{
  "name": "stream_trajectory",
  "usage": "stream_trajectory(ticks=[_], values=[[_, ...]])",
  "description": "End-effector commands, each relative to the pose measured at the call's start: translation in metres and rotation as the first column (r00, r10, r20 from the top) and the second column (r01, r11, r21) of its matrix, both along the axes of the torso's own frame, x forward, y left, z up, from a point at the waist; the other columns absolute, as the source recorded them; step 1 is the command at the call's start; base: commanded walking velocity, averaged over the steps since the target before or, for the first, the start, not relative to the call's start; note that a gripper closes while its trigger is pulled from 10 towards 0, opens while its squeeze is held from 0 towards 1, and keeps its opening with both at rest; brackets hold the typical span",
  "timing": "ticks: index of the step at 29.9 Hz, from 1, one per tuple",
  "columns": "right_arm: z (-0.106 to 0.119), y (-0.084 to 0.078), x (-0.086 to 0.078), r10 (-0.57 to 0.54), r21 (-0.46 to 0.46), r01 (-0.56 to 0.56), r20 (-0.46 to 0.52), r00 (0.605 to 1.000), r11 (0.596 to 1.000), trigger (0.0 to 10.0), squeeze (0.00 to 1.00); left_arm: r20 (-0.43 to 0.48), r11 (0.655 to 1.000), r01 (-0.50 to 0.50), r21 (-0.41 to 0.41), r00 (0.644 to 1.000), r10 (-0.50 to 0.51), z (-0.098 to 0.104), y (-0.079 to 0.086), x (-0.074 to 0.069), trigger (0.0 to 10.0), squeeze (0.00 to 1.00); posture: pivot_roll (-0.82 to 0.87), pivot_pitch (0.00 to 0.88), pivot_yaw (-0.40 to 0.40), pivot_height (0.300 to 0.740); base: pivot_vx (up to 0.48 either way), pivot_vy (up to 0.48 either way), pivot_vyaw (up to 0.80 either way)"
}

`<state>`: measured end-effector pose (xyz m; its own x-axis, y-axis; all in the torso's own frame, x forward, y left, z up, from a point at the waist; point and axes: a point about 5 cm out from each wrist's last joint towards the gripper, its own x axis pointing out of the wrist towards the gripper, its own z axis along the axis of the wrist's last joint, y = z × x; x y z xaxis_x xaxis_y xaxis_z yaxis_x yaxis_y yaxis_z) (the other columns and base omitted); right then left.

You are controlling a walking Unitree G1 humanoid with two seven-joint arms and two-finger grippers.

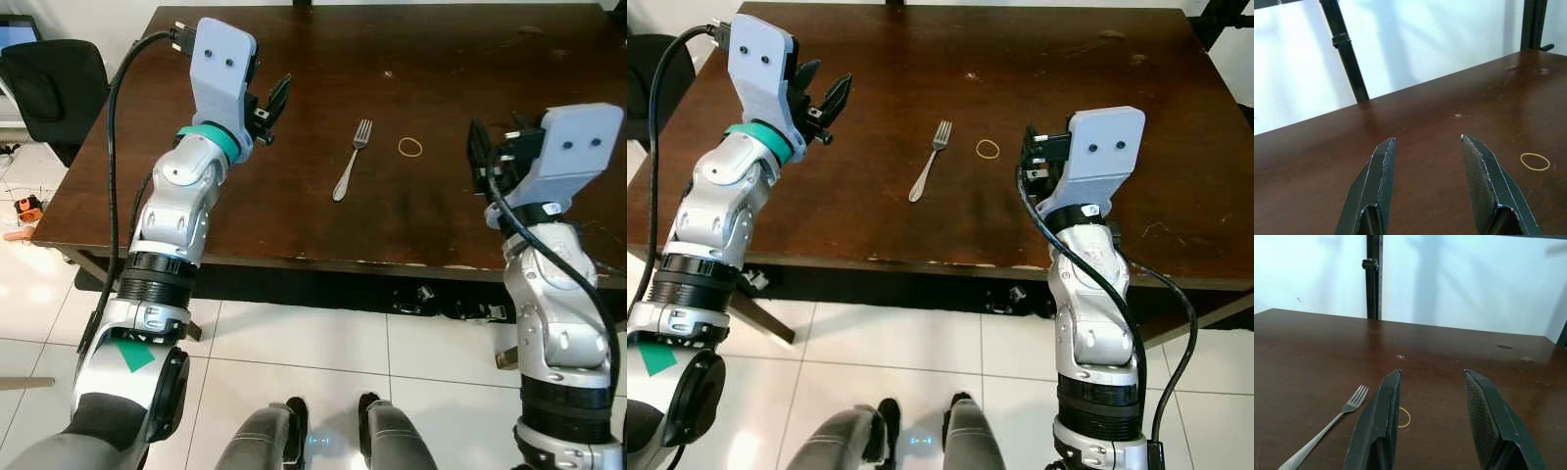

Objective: Setting the table

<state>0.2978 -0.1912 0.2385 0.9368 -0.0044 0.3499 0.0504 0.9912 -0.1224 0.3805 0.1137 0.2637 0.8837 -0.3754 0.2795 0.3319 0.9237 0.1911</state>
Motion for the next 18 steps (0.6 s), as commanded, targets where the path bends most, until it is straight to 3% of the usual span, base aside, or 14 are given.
stream_trajectory(ticks=[1, 10, 18], values=[[-0.0019, -0.0021, -0.0033, -0.009, 0.008, 0.009, 0.002, 1.000, 1.000, 10.0, 0.00, -0.034, 1.000, -0.022, 0.008, 0.999, 0.023, -0.0080, 0.0021, 0.0027, 10.0, 0.00, -0.11, 0.055, 0.127, 0.740, 0.000, 0.000, 0.00], [-0.0033, -0.0030, -0.0032, -0.017, 0.013, 0.017, 0.000, 1.000, 1.000, 10.0, 0.00, -0.046, 0.999, -0.041, 0.004, 0.998, 0.041, -0.0133, -0.0009, 0.0026, 10.0, 0.00, -0.10, 0.049, 0.123, 0.740, 0.000, 0.000, 0.00], [-0.0040, -0.0016, -0.0021, -0.014, 0.022, 0.014, 0.000, 1.000, 1.000, 10.0, 0.00, -0.051, 0.997, -0.072, -0.008, 0.996, 0.072, -0.0146, 0.0012, 0.0047, 10.0, 0.02, -0.10, 0.044, 0.122, 0.740, 0.266, -0.370, 0.00]])
